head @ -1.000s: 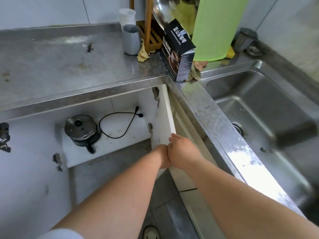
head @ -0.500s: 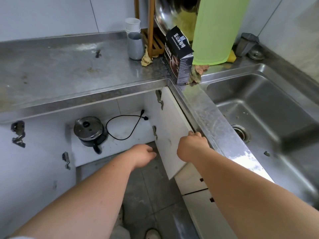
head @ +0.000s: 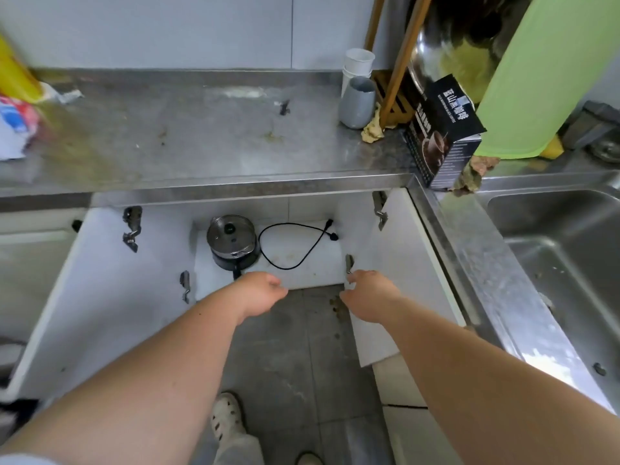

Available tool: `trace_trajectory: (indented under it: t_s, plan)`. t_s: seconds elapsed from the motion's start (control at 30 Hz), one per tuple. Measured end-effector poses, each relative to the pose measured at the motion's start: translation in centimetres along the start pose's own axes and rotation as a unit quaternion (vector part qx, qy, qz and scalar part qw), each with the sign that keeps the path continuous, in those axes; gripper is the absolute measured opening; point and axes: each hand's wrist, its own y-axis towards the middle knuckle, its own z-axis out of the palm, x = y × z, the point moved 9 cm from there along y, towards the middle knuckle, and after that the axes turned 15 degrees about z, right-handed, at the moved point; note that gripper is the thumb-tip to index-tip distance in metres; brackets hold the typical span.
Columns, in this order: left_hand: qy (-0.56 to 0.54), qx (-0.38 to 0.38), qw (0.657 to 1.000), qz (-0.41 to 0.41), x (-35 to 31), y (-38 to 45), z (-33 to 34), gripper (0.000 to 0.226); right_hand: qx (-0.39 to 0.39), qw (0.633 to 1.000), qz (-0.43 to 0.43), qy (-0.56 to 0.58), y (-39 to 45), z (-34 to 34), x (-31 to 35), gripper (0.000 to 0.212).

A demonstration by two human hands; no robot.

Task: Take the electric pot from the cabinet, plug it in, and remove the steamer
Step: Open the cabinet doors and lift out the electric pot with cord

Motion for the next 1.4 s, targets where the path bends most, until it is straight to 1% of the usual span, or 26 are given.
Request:
trace_trajectory:
  t_s: [0.1,0.23,0.27,0.33,0.37,0.43,0.5,0.6,0.63,0.7,0.8,0.87,0.93,1.0,1.13,1.23,1.4]
  plan:
    - [0.005,-0.018,1.0,-0.019,3.1,0.5,-2.9,0.05,0.021,0.999,-0.042,-0.006,0.8,0.7,4.8,0.049]
    - [-0.022,-0.031,0.998,-0.042,7.1,1.9,-6.1,0.047,0.047,0.997,-0.051,0.014,2.5,1.5,9.2,0.051]
    - [-0.03,-0.034,0.998,-0.045,8.0,2.4,-6.8,0.043,0.051,0.997,-0.048,0.013,3.1,1.8,10.1,0.051]
    - [-0.032,-0.032,0.998,-0.039,9.3,3.7,-7.9,0.022,0.055,0.997,-0.04,0.021,4.5,2.2,11.3,0.05]
    - [-0.028,-0.029,0.998,-0.038,10.1,4.5,-8.4,0.017,0.058,0.997,-0.031,0.033,5.4,2.4,12.0,0.049]
    - [-0.019,-0.031,0.998,-0.044,11.5,6.0,-9.1,0.021,0.059,0.996,-0.019,0.058,7.3,2.8,13.0,0.048]
    - [-0.025,-0.036,0.998,-0.053,12.9,7.6,-9.5,0.016,0.058,0.996,-0.01,0.072,9.2,3.2,13.8,0.047]
    - [-0.045,-0.048,0.996,-0.056,14.6,9.8,-9.6,0.012,0.066,0.996,-0.019,0.063,12.1,4.6,14.7,0.046]
    - [-0.05,-0.051,0.996,-0.057,15.0,10.3,-9.4,0.014,0.064,0.996,-0.024,0.055,12.9,4.9,14.8,0.046]
    - [-0.062,-0.059,0.994,-0.074,16.3,11.7,-8.7,0.027,0.062,0.996,-0.026,0.055,15.2,6.2,15.0,0.045]
    - [-0.067,-0.058,0.993,-0.079,17.8,14.4,-6.7,0.022,0.054,0.996,-0.03,0.063,19.5,8.4,15.1,0.042]
    - [-0.07,-0.062,0.993,-0.078,19.0,16.7,-4.8,0.02,0.059,0.997,-0.049,0.014,22.8,10.9,15.3,0.042]
    - [-0.079,-0.069,0.992,-0.076,20.4,19.1,-2.7,0.026,0.065,0.996,-0.063,-0.018,25.8,13.3,15.0,0.042]
    - [-0.089,-0.07,0.991,-0.073,22.3,21.8,-0.1,0.034,0.077,0.995,-0.069,-0.002,29.3,16.2,14.5,0.045]
    - [-0.077,-0.071,0.993,-0.056,25.4,27.4,3.1,0.036,0.065,0.995,-0.054,0.057,36.0,19.2,14.1,0.051]
    - [-0.065,-0.089,0.993,-0.04,28.0,32.3,4.4,0.037,0.025,0.995,-0.042,0.088,42.0,19.9,14.4,0.052]
    - [0.02,-0.064,0.998,-0.003,31.8,39.9,6.8,0.044,-0.029,0.992,-0.033,0.117,50.8,20.9,14.8,0.055]
